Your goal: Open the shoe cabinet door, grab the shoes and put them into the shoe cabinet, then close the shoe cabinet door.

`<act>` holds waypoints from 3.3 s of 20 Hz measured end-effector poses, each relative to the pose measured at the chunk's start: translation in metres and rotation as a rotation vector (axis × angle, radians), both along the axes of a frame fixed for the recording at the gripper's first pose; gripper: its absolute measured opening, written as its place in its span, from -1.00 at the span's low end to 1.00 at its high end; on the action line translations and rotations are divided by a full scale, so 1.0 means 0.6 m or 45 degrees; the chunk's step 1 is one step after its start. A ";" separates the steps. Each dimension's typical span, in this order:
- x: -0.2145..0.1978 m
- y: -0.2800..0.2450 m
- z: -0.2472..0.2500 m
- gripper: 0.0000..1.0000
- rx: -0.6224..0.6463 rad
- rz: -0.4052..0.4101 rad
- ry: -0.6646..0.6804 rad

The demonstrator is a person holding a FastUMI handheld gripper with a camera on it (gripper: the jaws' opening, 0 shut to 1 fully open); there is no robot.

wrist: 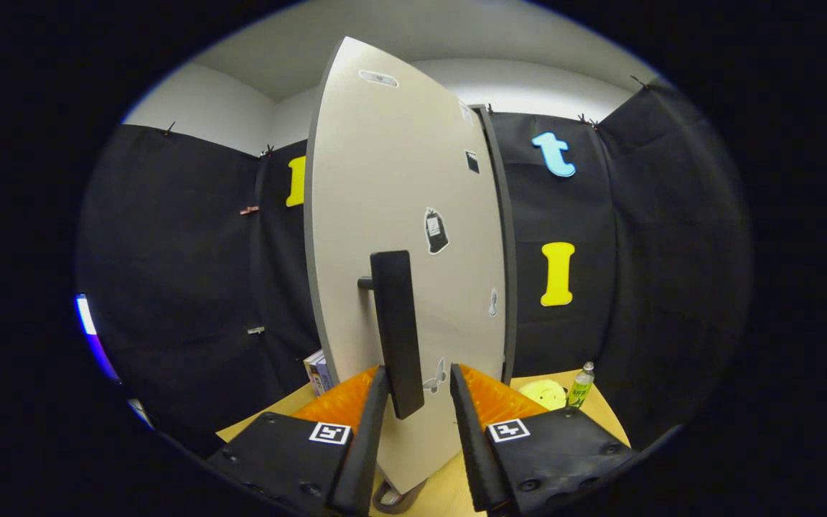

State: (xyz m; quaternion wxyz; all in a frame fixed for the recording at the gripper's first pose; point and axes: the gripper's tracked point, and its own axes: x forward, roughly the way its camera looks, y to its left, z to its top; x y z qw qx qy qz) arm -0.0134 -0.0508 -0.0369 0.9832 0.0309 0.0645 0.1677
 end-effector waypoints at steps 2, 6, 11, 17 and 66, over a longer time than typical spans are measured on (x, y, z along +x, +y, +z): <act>-0.010 -0.024 0.016 0.16 -0.001 -0.036 -0.034; -0.025 -0.030 0.029 0.14 0.025 -0.037 -0.073; -0.006 0.021 0.003 0.13 -0.107 0.004 -0.068; 0.004 -0.008 -0.010 0.11 -0.026 -0.087 -0.026; -0.064 0.134 -0.657 0.12 -0.200 -0.325 0.908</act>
